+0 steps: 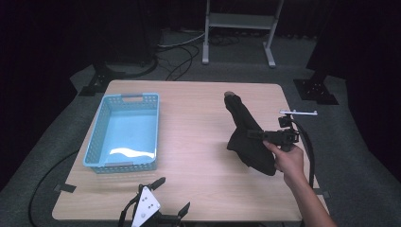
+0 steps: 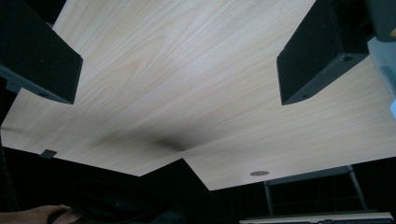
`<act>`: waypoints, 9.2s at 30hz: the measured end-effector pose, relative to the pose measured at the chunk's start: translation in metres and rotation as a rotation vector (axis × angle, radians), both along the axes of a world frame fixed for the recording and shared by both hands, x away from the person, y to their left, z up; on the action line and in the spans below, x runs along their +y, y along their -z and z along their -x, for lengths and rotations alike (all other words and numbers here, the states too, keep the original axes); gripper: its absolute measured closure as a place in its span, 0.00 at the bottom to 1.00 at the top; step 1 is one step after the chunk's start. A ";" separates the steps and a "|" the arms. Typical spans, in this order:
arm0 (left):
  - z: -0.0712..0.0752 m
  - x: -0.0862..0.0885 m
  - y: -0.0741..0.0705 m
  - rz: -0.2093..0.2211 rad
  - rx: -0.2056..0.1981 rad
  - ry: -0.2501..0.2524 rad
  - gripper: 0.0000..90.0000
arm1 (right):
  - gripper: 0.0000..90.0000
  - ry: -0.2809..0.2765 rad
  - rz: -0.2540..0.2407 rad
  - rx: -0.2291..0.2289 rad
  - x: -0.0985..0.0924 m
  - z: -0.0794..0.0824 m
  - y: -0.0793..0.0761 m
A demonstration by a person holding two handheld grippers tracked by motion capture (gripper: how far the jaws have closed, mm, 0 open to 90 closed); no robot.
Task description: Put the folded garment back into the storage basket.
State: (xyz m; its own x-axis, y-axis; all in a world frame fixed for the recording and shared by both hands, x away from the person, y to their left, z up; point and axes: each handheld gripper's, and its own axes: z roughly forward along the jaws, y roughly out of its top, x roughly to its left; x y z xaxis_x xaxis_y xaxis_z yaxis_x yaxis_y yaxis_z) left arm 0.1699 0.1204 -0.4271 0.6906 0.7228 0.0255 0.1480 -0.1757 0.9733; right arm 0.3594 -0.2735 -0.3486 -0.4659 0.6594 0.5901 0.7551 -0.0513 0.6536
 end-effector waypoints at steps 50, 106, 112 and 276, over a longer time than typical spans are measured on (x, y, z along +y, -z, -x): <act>-0.001 0.012 0.003 0.000 0.021 -0.031 0.00 | 0.70 0.150 -0.103 -0.260 0.086 0.055 -0.010; -0.005 0.018 0.002 0.030 0.024 -0.049 0.00 | 0.70 -0.105 -0.026 -0.210 0.220 -0.014 -0.045; -0.005 0.018 0.001 0.039 0.026 -0.052 0.00 | 0.70 -0.135 -0.014 -0.213 0.236 -0.022 -0.054; -0.002 0.028 -0.004 0.060 0.001 -0.079 0.00 | 0.14 -0.388 -0.082 -0.084 0.316 -0.054 -0.008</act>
